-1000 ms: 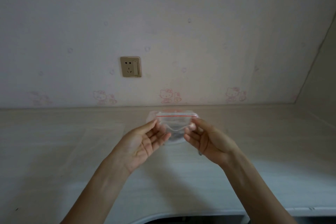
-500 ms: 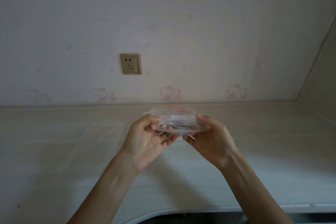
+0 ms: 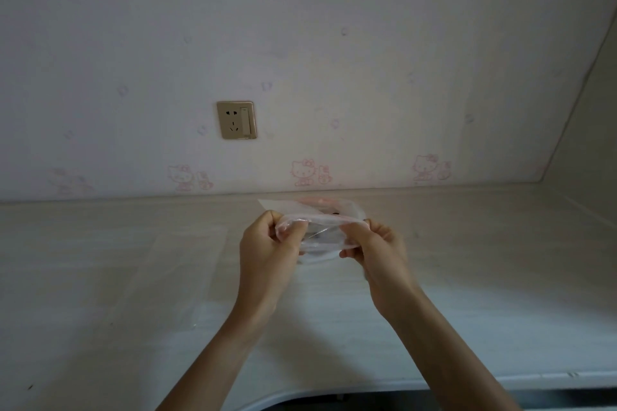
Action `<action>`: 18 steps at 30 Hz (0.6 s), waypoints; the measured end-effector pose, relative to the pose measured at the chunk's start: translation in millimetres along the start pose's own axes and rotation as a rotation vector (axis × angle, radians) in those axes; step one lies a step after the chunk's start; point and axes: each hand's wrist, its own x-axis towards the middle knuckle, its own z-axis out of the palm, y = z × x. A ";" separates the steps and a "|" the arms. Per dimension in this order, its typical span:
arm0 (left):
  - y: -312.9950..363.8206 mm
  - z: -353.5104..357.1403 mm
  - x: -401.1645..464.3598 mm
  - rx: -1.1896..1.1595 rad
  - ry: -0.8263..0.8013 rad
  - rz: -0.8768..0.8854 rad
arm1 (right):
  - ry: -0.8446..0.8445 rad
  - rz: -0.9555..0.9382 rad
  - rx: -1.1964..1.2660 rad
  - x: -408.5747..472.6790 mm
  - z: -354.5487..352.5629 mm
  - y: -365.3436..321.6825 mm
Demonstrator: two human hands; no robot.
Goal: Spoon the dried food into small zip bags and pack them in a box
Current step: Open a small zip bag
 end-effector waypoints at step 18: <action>-8.9 -17.5 9.6 0.055 0.031 0.098 | 0.137 0.170 0.178 7.3 -21.7 0.2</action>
